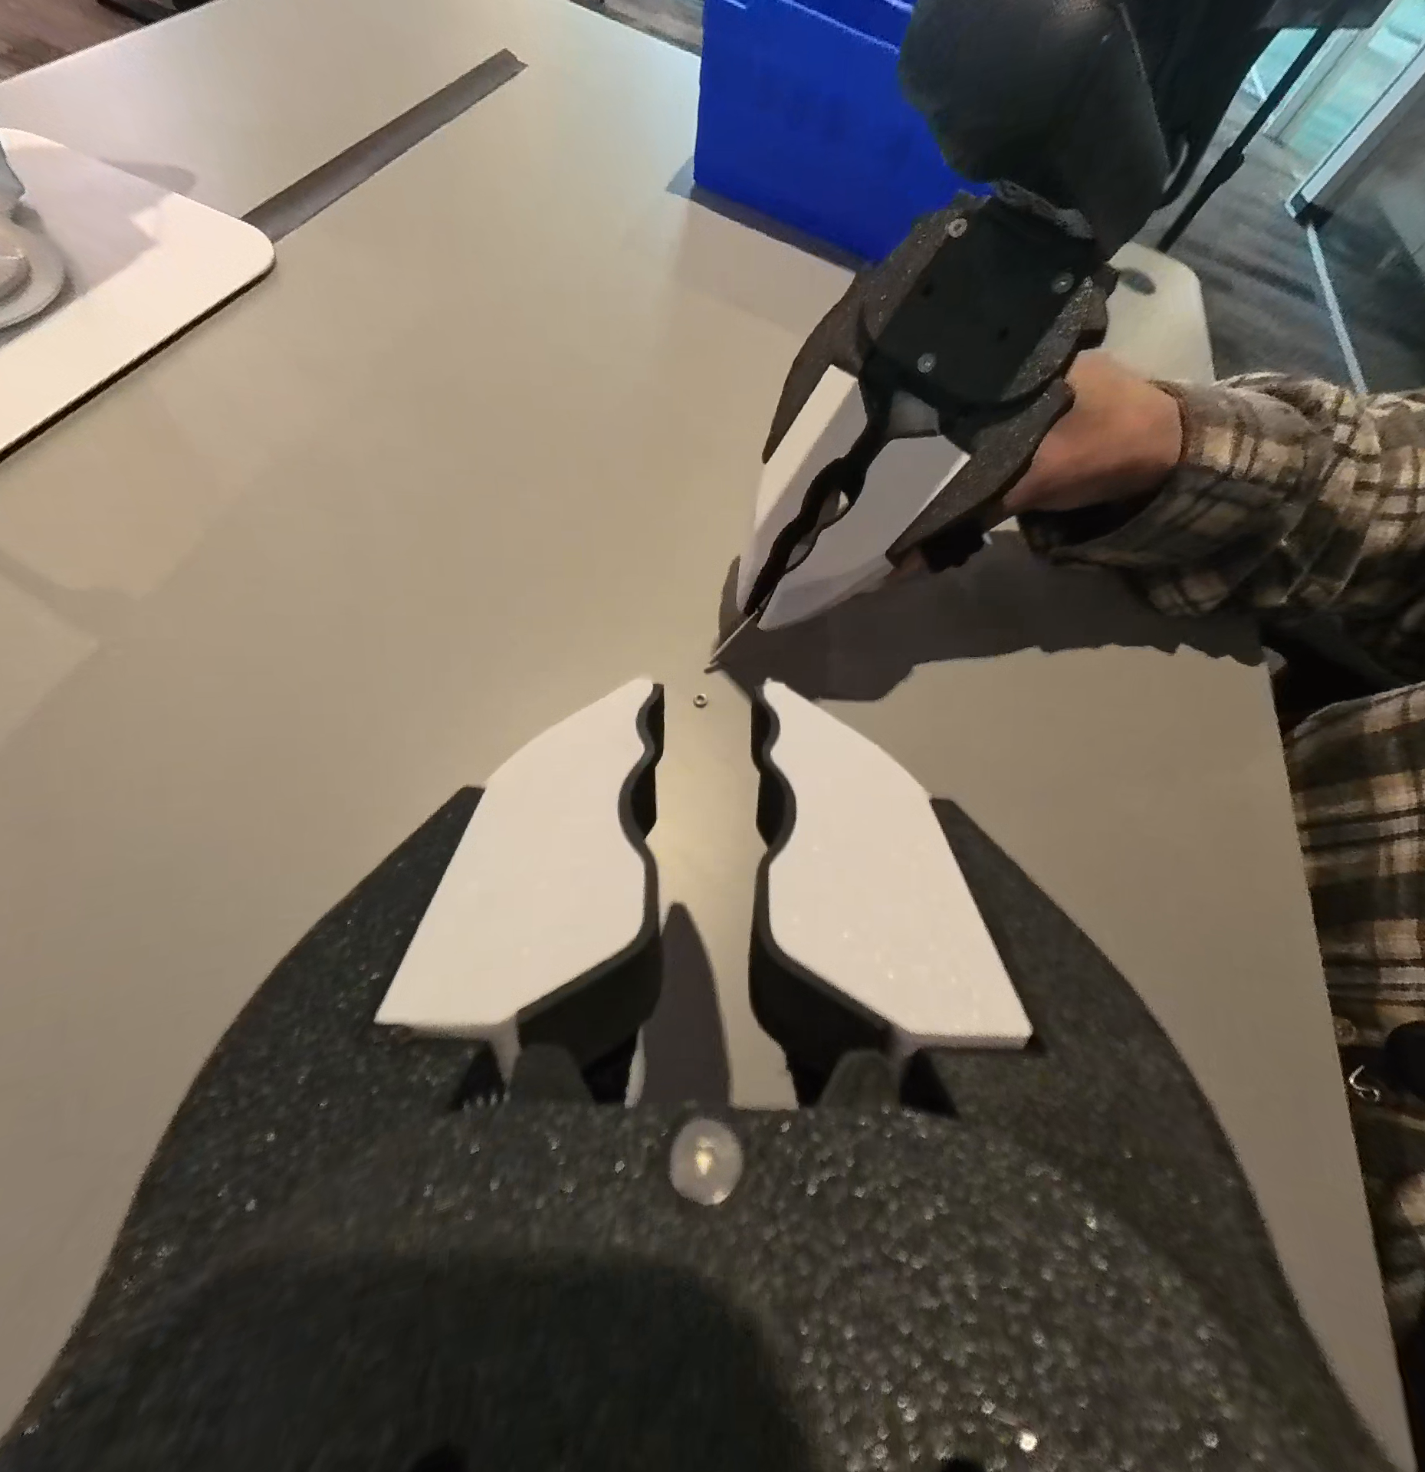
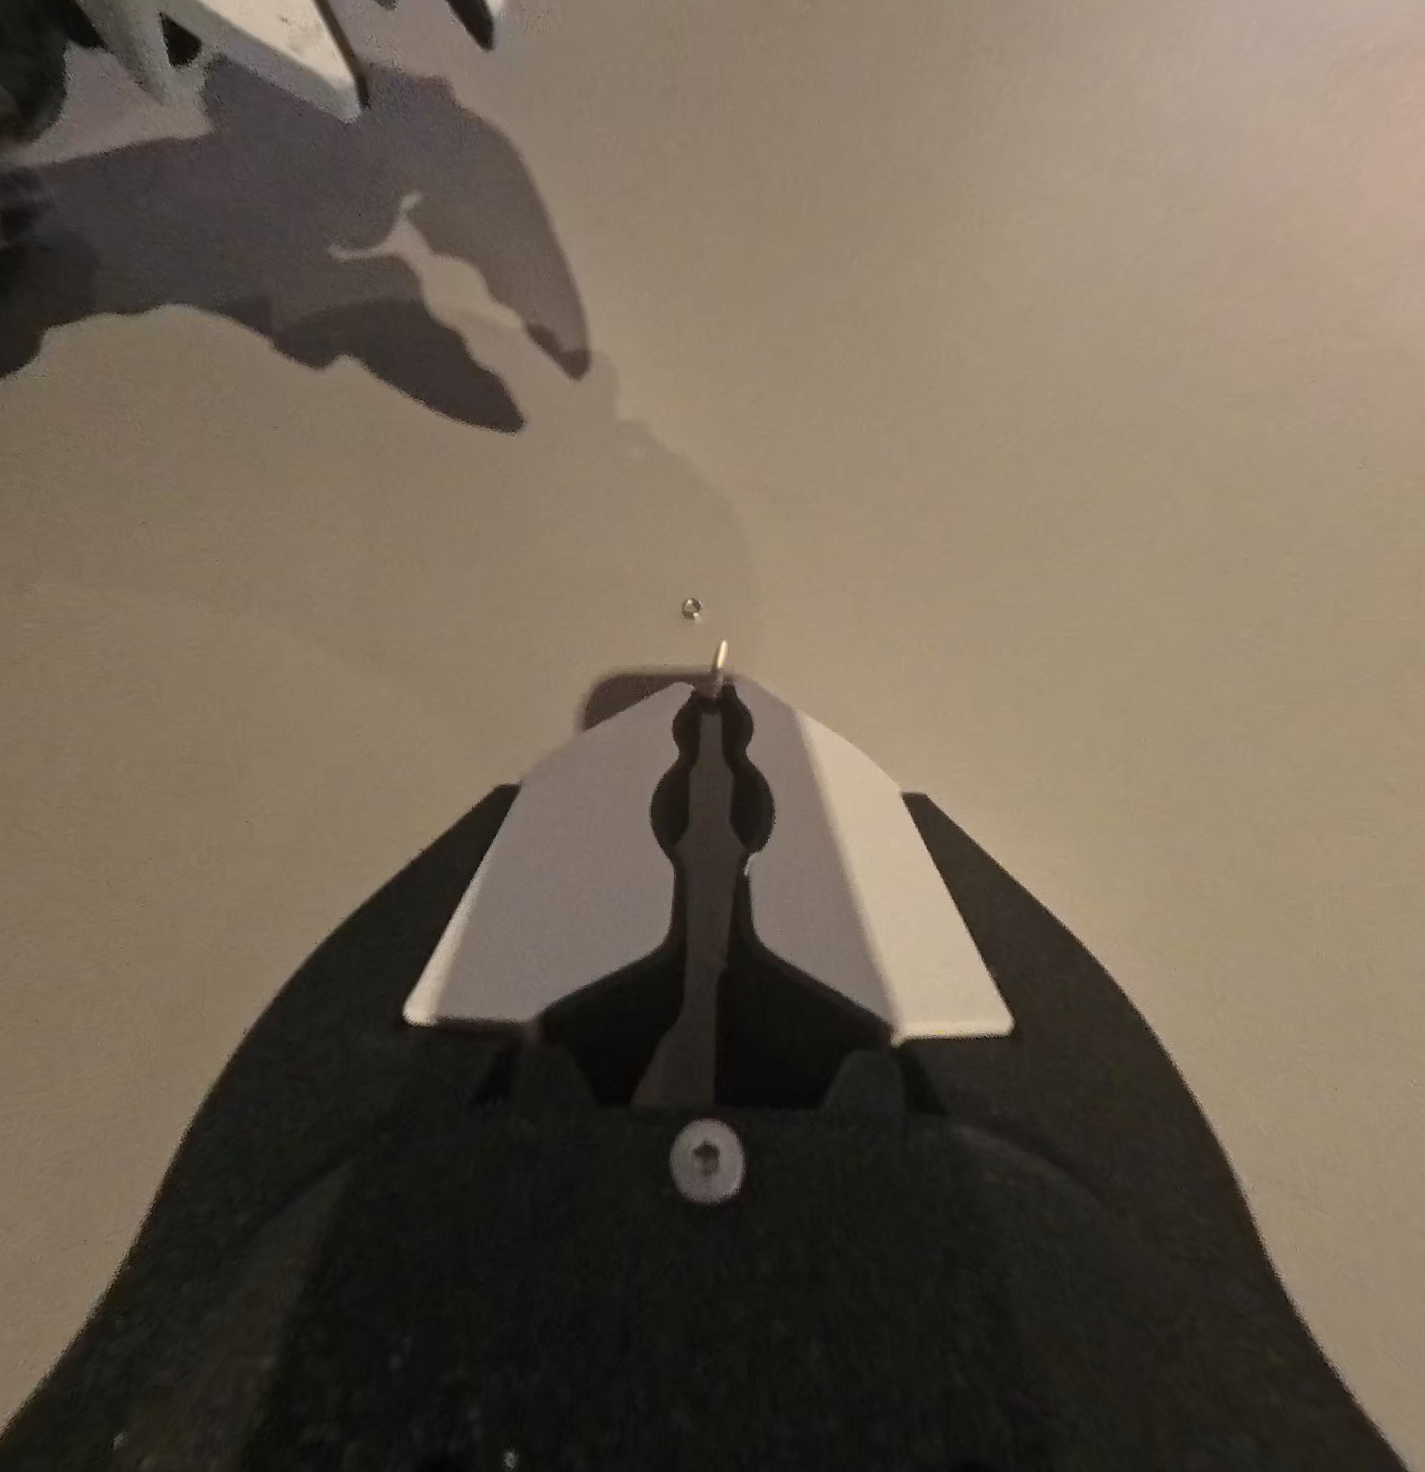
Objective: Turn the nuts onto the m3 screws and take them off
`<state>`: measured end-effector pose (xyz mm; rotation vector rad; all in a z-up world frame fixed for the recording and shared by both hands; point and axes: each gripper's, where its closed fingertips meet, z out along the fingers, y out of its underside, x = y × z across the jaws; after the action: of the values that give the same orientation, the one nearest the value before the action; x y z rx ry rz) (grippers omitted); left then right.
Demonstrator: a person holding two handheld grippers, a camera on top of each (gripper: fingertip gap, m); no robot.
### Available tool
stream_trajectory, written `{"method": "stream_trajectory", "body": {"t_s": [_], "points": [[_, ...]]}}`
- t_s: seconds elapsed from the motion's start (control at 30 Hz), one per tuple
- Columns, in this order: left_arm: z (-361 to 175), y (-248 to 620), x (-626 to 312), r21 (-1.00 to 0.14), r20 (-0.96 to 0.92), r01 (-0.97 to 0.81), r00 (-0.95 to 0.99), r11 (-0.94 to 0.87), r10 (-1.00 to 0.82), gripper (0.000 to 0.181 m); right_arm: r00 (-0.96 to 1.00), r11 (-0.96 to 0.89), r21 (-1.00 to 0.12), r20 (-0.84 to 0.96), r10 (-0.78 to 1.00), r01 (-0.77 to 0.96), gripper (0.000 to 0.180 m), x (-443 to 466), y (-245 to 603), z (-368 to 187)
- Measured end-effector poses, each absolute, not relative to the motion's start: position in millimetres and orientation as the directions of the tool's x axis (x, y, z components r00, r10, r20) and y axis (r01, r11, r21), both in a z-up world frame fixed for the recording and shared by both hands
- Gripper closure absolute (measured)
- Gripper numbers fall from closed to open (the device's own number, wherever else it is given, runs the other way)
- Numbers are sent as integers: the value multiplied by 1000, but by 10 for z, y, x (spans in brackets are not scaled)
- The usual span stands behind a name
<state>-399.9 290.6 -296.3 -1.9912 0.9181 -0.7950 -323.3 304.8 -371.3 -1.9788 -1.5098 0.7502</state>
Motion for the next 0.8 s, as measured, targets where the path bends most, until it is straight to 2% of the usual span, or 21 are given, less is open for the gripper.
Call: {"method": "stream_trajectory", "body": {"t_s": [0.03, 0.37, 0.53, 0.8], "points": [[-2973, 2904, -4003, -843, 201, -329, 543, -426, -815, 161, 218, -225, -702, -102, 971, 675, 175, -3231, 3056, -3725], [-2984, 2903, -4021, -841, 208, -328, 539, -431, -816, 162, 187, -199, -646, -89, 978, 737, 174, -3167, 3027, -3862], [-2990, 2901, -4028, -837, 214, -327, 541, -438, -813, 162, 155, -173, -633, -85, 984, 755, 162, -3148, 3010, -3833], [-3030, 2892, -4077, -837, 246, -293, 554, -463, -795, 161, 146, -167, -610, -85, 986, 775, 163, -3086, 3044, -3677]]}}
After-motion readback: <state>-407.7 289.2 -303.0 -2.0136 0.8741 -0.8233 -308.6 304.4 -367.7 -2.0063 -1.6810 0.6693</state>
